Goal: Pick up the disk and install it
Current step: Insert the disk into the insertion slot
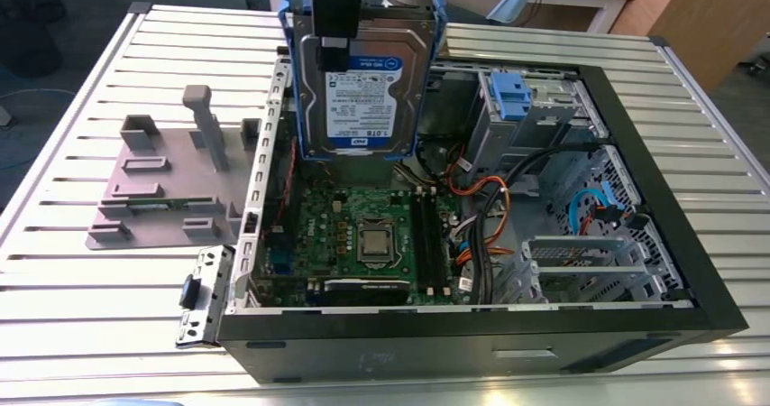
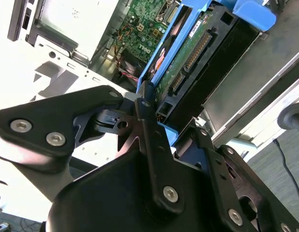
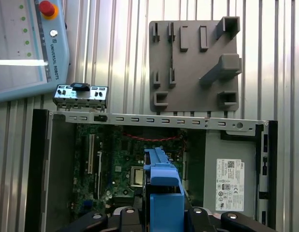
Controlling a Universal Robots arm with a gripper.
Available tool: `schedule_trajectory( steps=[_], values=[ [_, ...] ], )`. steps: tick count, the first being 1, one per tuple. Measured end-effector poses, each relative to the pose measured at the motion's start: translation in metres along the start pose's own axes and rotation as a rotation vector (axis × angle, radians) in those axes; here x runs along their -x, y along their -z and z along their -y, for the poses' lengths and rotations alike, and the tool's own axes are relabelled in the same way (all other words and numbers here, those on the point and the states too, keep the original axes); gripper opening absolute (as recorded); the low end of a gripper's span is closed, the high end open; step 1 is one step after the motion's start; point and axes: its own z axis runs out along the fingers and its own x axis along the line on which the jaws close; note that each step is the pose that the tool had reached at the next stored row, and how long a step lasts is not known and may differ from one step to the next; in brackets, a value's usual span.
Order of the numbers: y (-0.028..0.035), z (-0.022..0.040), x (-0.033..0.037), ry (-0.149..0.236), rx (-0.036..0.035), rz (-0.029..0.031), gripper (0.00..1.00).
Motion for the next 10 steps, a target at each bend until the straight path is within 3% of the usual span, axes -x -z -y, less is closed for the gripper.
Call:
schedule_trajectory(
  steps=[10],
  values=[
    [-0.0001, -0.0001, -0.0031, 0.000, 0.0000, -0.0003, 0.37]
  ],
)
